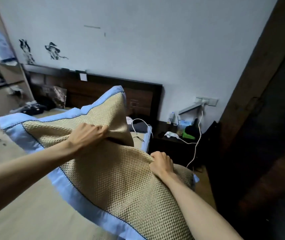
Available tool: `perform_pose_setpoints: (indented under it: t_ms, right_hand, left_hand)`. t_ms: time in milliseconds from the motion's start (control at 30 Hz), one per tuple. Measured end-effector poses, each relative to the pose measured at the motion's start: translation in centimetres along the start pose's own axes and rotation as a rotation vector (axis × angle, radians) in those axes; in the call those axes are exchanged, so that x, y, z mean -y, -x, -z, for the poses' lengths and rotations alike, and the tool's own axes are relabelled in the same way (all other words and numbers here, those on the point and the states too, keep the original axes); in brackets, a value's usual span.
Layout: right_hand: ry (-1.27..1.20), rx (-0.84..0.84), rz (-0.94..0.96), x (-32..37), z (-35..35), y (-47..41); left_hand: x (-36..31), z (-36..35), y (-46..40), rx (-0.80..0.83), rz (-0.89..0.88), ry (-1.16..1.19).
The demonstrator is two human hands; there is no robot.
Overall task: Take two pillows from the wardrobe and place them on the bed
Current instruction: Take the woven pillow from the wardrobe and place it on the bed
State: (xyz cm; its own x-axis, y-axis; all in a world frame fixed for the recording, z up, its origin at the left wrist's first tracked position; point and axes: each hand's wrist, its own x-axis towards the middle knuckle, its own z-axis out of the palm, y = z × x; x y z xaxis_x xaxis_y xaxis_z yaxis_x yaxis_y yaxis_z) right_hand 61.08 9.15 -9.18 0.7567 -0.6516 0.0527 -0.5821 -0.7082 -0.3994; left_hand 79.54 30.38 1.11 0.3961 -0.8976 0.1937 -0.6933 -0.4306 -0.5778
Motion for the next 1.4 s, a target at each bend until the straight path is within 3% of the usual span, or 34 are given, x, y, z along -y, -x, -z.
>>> perform_pose_setpoints:
  t_ms: [367,700,1067,1400]
  right_hand:
    - [0.005,0.217,0.293,0.8,-7.2,-22.7]
    - [0.073,0.285,0.46,3.3,-8.0,-37.7]
    - [0.162,0.24,0.531,8.7,-9.7,-52.2]
    - [0.287,0.318,0.368,20.9,-21.8,-74.2]
  left_hand:
    - [2.9,-12.3,-10.3,0.286,0.335,0.04]
    - [5.6,-17.2,-17.7,0.397,0.56,0.088]
    - [14.2,-28.4,-27.8,0.206,0.552,0.161]
    - [28.8,-54.5,-41.0,0.112,0.513,0.375]
